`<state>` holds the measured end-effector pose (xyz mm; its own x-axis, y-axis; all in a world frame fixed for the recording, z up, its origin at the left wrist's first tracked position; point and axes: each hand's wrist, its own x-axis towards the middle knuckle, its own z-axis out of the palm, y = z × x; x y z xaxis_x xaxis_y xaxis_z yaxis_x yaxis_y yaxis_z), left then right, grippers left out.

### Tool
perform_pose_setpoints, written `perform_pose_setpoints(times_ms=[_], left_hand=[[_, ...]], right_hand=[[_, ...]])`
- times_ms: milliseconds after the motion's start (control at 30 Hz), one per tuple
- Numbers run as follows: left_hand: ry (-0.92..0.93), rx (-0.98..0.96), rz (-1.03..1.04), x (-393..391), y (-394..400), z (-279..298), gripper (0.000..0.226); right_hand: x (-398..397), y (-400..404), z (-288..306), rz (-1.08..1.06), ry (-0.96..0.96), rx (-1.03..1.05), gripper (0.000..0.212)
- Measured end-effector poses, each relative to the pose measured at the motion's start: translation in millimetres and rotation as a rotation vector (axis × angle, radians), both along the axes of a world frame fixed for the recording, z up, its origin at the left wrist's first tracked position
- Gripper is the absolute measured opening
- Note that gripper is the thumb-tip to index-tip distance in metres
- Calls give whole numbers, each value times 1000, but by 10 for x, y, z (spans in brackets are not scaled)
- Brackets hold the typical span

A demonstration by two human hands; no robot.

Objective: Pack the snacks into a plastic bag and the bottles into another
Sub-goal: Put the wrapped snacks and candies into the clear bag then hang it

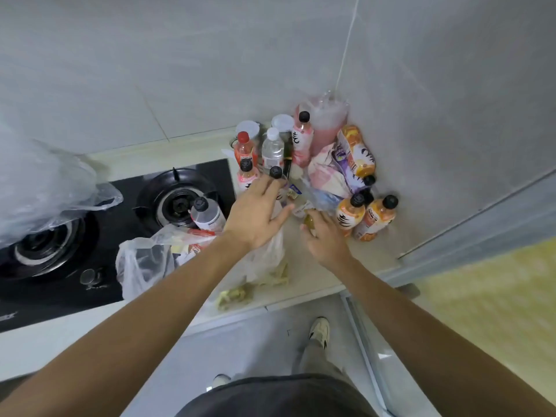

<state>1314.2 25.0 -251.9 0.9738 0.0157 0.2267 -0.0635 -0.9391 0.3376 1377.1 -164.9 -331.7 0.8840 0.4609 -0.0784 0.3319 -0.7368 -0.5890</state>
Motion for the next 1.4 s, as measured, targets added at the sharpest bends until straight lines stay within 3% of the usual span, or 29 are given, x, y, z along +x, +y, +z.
perform_pose_setpoints(times_ms=[267, 600, 767, 1067, 1267, 1400], left_hand=[[248, -45, 114, 442, -345, -603, 38], [495, -101, 229, 428, -296, -1221, 47], [576, -86, 256, 386, -294, -1364, 50], [561, -122, 249, 221, -165, -1508, 43], [504, -32, 110, 381, -265, -1569, 49], [500, -74, 75, 511, -329, -1645, 47]], right_hand=[[456, -102, -521, 200, 123, -135, 50], [672, 64, -880, 328, 69, -302, 76], [651, 109, -938, 339, 40, -316, 74], [405, -56, -811, 419, 78, -77, 75], [956, 273, -660, 309, 22, -237, 74], [1252, 569, -606, 387, -73, -409, 78]])
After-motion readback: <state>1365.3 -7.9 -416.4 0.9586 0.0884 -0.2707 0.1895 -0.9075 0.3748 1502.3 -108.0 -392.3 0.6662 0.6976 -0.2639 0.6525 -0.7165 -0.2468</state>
